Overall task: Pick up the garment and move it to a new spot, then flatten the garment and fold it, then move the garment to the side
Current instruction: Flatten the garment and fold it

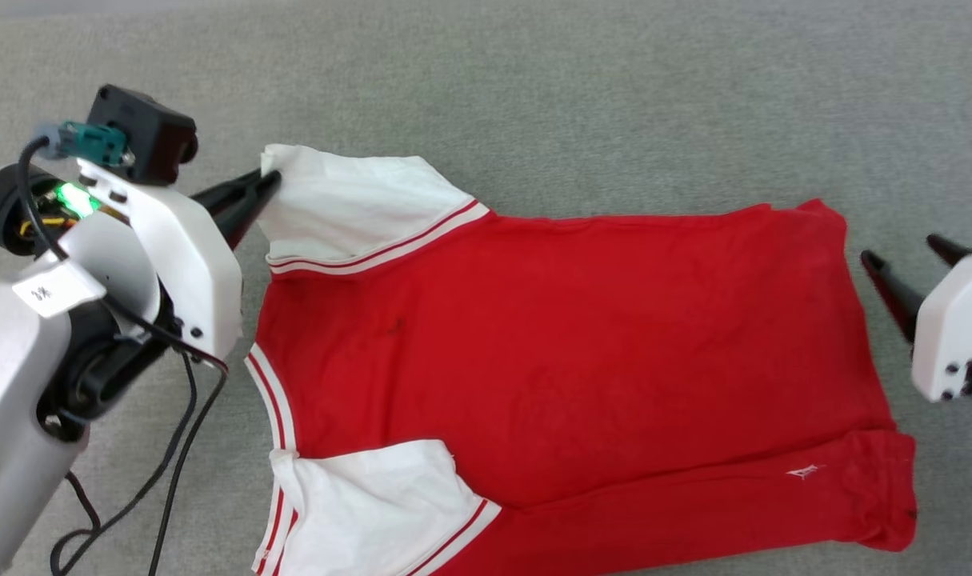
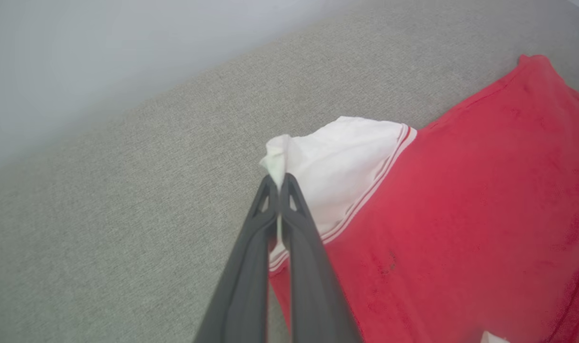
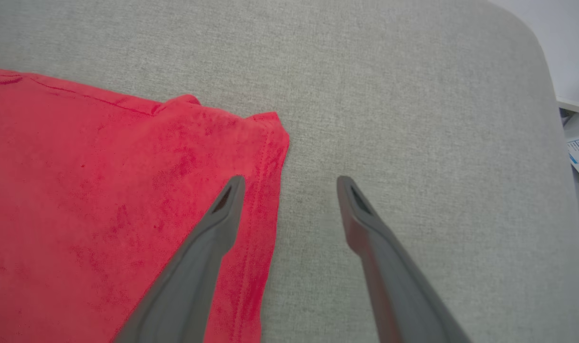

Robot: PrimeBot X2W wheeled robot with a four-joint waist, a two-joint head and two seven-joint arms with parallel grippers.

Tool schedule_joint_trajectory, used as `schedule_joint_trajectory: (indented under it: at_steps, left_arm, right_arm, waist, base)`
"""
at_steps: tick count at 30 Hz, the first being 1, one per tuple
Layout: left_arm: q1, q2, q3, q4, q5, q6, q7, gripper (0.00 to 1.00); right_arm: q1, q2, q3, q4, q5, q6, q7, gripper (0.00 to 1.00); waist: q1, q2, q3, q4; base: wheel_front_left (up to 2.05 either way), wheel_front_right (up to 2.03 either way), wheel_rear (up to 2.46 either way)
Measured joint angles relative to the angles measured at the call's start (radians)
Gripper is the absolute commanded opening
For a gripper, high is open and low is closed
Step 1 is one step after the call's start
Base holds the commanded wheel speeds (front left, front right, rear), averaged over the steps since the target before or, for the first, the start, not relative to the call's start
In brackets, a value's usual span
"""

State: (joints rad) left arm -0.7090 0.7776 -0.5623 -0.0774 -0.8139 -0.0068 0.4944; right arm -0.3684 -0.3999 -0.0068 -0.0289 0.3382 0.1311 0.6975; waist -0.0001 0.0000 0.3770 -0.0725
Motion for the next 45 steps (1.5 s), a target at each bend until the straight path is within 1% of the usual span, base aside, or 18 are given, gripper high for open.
schedule_joint_trajectory:
  at_steps: [3,5,8,11,16,25,26,27,28,32,37,41,45]
  left_arm:
    - [0.031,0.014,0.002,-0.082,0.0,0.027,0.007,0.0]
    - [0.043,0.02,0.002,-0.126,0.002,0.04,0.009,0.0]
    - [0.051,0.026,0.002,-0.171,0.005,0.05,0.012,0.0]
    - [0.051,0.025,-0.002,-0.2,0.013,0.051,0.012,0.0]
    - [0.048,0.016,-0.01,-0.216,0.021,0.045,0.008,0.0]
    - [0.048,0.013,-0.015,-0.217,0.02,0.042,-0.002,0.0]
    - [0.048,0.014,-0.015,-0.213,0.02,0.041,-0.004,0.0]
    - [0.048,0.013,-0.015,-0.209,0.02,0.041,-0.006,0.0]
    - [0.048,0.012,-0.015,-0.205,0.018,0.041,-0.009,0.0]
    - [0.056,0.004,-0.015,-0.186,0.01,0.041,-0.024,0.0]
    - [0.073,-0.003,-0.01,-0.158,0.0,0.042,-0.052,0.0]
    - [0.1,-0.006,-0.01,-0.137,-0.009,0.043,-0.068,0.0]
    - [0.134,-0.011,-0.011,-0.126,-0.018,0.05,-0.091,0.0]
  right_arm:
    - [-0.067,-0.026,0.012,0.023,0.004,0.0,0.103,1.0]
    - [-0.106,-0.026,0.018,0.041,0.017,0.0,0.15,1.0]
    - [-0.155,-0.035,0.045,0.067,0.029,0.0,0.219,1.0]
    - [-0.186,-0.055,0.066,0.099,0.024,0.0,0.253,1.0]
    - [-0.207,-0.073,0.105,0.164,-0.005,0.0,0.268,1.0]
    - [-0.23,-0.096,0.162,0.257,-0.009,0.0,0.217,1.0]
    - [-0.23,-0.099,0.168,0.266,-0.004,0.0,0.207,0.84]
    - [-0.23,-0.099,0.171,0.276,-0.001,0.0,0.195,0.34]
    - [-0.231,-0.099,0.173,0.286,0.003,0.0,0.181,0.0]
    - [-0.234,-0.081,0.17,0.323,0.029,0.0,0.113,0.0]
    - [-0.237,-0.08,0.163,0.355,0.041,0.001,0.028,0.0]
    - [-0.228,-0.072,0.135,0.377,0.051,0.001,-0.038,0.0]
    - [-0.199,-0.052,0.095,0.385,0.077,0.001,-0.095,0.0]
  waist:
    - [0.0,0.0,0.02,0.016]
    - [0.0,0.0,0.032,0.029]
    - [0.0,0.0,0.05,0.048]
    - [0.0001,0.0,0.066,0.069]
    - [0.0001,0.0,0.086,0.099]
    - [0.0001,0.0,0.109,0.128]
    - [0.0,0.0,0.109,0.129]
    - [0.0,0.0,0.108,0.13]
    - [0.0,0.0,0.107,0.13]
    - [0.0001,0.0,0.095,0.129]
    - [0.0002,0.0,0.064,0.123]
    - [0.0002,0.0,0.03,0.117]
    - [0.0002,0.0,-0.013,0.113]
  base:
    - [0.0,0.0,0.0]
    - [0.0,0.0,0.0]
    - [0.0,0.0,0.0]
    - [0.0,0.0,0.0]
    - [0.0,0.0,0.0]
    - [0.0,0.0,0.0]
    - [0.0,0.0,0.0]
    - [0.0,0.0,0.0]
    - [0.0,0.0,0.0]
    - [0.0,0.0,0.0]
    - [0.0,0.0,0.0]
    - [0.0,0.0,0.0]
    - [0.0,0.0,0.0]
